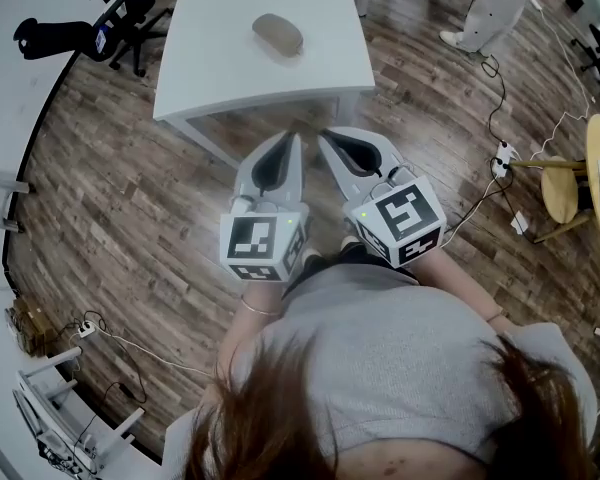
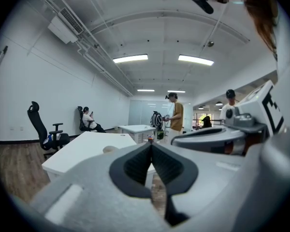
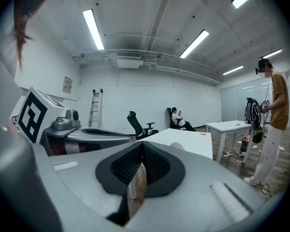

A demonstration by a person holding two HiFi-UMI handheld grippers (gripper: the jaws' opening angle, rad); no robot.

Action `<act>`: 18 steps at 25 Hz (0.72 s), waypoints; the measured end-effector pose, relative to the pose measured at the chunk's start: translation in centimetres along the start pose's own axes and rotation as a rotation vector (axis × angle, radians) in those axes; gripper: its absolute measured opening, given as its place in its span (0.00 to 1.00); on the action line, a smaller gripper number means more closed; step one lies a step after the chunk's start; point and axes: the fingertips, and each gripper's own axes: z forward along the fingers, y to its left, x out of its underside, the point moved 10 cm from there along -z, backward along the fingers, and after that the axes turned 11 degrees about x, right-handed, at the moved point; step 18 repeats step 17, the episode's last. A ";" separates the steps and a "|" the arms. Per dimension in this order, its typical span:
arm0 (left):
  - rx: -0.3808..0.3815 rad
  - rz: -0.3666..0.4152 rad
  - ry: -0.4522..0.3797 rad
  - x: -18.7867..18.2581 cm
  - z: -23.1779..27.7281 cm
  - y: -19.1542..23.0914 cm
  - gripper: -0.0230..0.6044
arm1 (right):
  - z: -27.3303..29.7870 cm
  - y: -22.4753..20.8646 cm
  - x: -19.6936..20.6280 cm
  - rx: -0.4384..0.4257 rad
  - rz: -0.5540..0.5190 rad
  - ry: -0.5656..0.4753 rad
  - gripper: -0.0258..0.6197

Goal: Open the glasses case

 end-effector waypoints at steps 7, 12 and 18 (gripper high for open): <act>0.005 -0.005 0.005 0.1 0.2 0.4 0.04 | 0.1 0.2 -0.1 0.012 -0.015 0.002 0.05; 0.007 0.009 0.008 0.1 0.3 0.0 0.04 | -0.2 0.3 0.2 0.012 -0.005 0.010 0.05; 0.008 0.010 0.004 0.2 0.2 -0.5 0.04 | -0.7 0.3 0.2 0.009 -0.017 0.003 0.05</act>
